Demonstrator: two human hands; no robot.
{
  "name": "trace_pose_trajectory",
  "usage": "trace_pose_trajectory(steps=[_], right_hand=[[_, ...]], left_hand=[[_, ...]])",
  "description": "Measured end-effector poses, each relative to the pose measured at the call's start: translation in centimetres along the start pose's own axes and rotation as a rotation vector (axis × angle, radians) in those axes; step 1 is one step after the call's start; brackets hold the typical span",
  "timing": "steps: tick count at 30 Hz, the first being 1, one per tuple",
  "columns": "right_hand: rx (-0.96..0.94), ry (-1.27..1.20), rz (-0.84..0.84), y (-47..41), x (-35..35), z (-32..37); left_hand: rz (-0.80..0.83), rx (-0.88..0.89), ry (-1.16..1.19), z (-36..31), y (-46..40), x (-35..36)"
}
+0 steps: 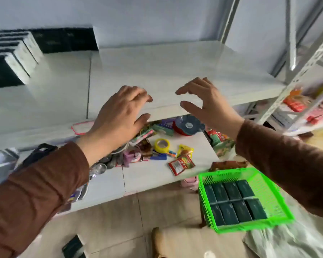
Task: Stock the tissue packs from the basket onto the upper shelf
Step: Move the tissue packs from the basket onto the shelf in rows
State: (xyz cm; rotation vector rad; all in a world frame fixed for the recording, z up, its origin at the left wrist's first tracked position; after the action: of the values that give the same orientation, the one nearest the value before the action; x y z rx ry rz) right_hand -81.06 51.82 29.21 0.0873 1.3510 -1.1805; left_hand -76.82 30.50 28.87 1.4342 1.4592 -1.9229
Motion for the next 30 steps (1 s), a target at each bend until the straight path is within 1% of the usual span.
trace_pose_trajectory(steps=[3, 5, 8, 12, 17, 19, 21, 24, 27, 30], right_hand=[[0.104, 0.069, 0.068, 9.4, -1.8, -2.9], [0.208, 0.09, 0.138, 15.3, -2.2, -5.7], [0.361, 0.055, 0.221, 23.4, -1.9, -9.9], [0.58, 0.034, 0.339, 33.4, 0.7, -16.3], [0.868, -0.084, 0.488, 44.5, 5.7, -24.5], [0.974, -0.129, 0.555, 48.2, 8.3, -27.2], [1.071, -0.181, 0.63, 51.4, 11.5, -29.4], [1.209, -0.261, 0.738, 55.4, 16.8, -31.9], [1.326, -0.315, 0.785, 58.2, 21.6, -33.8], [1.413, -0.368, 0.834, 60.8, 26.5, -34.1]], left_hand=[[0.072, 0.082, 0.073, -7.4, 2.4, 4.6], [0.162, 0.106, 0.12, -11.6, 3.7, 8.7], [0.307, 0.111, 0.186, -17.2, 5.1, 15.1], [0.523, 0.112, 0.251, -23.7, 6.0, 23.8], [0.82, 0.025, 0.235, -30.1, 6.8, 36.9], [0.933, -0.007, 0.195, -32.0, 7.1, 42.2], [1.009, -0.029, 0.151, -33.3, 7.5, 47.3], [1.071, -0.042, 0.098, -34.2, 8.1, 54.7], [1.118, -0.067, 0.078, -34.5, 8.6, 61.3], [1.165, -0.111, 0.064, -34.2, 9.8, 66.9]])
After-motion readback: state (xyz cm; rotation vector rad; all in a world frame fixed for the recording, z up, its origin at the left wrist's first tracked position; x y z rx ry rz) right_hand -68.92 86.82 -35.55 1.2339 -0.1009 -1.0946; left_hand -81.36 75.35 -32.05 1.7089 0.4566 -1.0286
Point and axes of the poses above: each hand's wrist, its own y-axis away from the middle knuckle, its own x-axis out of the palm, z = x × y, the point moved 5 cm from there along -y, towards the middle knuckle, and after that the axes turned 2 degrees about -x, right-handed, at the moved point
